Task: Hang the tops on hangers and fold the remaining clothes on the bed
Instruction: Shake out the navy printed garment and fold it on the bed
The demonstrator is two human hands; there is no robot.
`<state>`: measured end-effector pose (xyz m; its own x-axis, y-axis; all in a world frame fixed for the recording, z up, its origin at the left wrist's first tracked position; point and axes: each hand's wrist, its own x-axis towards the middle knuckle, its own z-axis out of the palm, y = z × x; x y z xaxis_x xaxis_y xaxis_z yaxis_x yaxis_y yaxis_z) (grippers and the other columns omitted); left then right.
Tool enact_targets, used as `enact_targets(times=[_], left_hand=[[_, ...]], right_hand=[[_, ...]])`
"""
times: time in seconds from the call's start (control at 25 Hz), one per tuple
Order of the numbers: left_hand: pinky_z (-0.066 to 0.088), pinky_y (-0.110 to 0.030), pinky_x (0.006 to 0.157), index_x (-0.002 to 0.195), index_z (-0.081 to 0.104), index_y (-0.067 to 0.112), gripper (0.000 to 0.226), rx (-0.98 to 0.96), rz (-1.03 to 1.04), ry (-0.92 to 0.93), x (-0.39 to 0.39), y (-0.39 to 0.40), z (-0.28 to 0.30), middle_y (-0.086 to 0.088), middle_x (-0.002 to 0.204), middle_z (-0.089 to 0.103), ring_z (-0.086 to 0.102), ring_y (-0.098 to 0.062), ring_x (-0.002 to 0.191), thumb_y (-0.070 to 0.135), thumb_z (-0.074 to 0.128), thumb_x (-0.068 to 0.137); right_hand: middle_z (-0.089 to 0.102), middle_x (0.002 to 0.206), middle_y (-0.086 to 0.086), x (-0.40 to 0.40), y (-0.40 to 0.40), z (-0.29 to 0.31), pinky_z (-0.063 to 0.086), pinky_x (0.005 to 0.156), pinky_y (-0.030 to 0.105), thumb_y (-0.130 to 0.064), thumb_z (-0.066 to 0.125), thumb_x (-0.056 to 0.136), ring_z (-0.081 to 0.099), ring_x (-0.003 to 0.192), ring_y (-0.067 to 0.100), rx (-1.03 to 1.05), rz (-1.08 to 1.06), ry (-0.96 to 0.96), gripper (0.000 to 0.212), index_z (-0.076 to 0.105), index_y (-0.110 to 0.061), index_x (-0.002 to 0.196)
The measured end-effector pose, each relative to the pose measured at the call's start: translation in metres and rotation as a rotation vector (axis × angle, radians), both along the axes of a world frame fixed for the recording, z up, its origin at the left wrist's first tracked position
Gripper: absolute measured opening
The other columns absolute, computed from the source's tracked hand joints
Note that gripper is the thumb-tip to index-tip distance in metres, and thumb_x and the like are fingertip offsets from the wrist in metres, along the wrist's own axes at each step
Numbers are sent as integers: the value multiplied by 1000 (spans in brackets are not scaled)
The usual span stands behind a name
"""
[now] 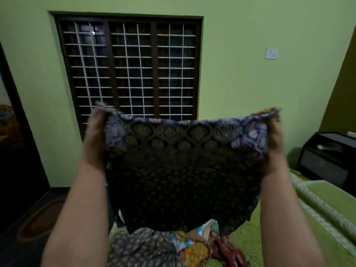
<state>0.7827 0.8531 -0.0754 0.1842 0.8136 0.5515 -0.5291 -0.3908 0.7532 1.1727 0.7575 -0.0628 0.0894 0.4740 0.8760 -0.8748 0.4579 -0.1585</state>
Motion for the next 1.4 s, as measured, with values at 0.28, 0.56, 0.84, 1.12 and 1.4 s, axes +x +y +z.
enact_targets(times=[0.28, 0.56, 0.84, 1.12, 1.4], left_hand=[[54, -21, 62, 74, 74, 15, 23, 37, -233, 261, 152, -35, 7, 1, 71, 70, 66, -9, 63, 29, 84, 59], [55, -22, 67, 95, 75, 15, 24, -2, -309, 220, 163, -42, 6, -3, 80, 69, 66, -11, 70, 10, 69, 73], [54, -44, 81, 99, 71, 10, 21, -166, 155, 290, 154, -19, 0, -9, 90, 73, 68, -22, 80, 19, 73, 80], [51, -40, 94, 91, 63, 11, 1, -172, 231, 275, 151, -8, -12, -4, 87, 69, 65, -16, 83, 12, 64, 90], [49, -36, 95, 87, 59, 15, 7, -167, 212, 327, 172, -19, -29, 0, 86, 66, 62, -11, 82, 12, 60, 92]], right_hand=[[70, 71, 1, -79, 40, -6, 55, 59, 24, -37, 94, 45, 65, 60, 11, -467, -289, -645, 37, 71, -18, 68], [67, 81, 5, -73, 45, -13, 54, 65, 26, -17, 74, 78, 65, 67, 13, -497, -237, -712, 16, 61, -13, 85], [54, 113, 1, -67, 27, -8, 54, 63, 25, 5, 57, 90, 57, 75, 12, -369, -876, -997, 25, 54, -17, 102], [58, 100, 1, -56, 8, -34, 43, 60, 28, 19, 34, 83, 50, 68, 2, -299, -1240, -1591, 48, 47, -21, 106], [60, 120, 5, -41, -21, -75, 45, 66, 32, 7, 40, 84, 55, 70, 12, -450, -1205, -1896, 48, 47, -26, 119]])
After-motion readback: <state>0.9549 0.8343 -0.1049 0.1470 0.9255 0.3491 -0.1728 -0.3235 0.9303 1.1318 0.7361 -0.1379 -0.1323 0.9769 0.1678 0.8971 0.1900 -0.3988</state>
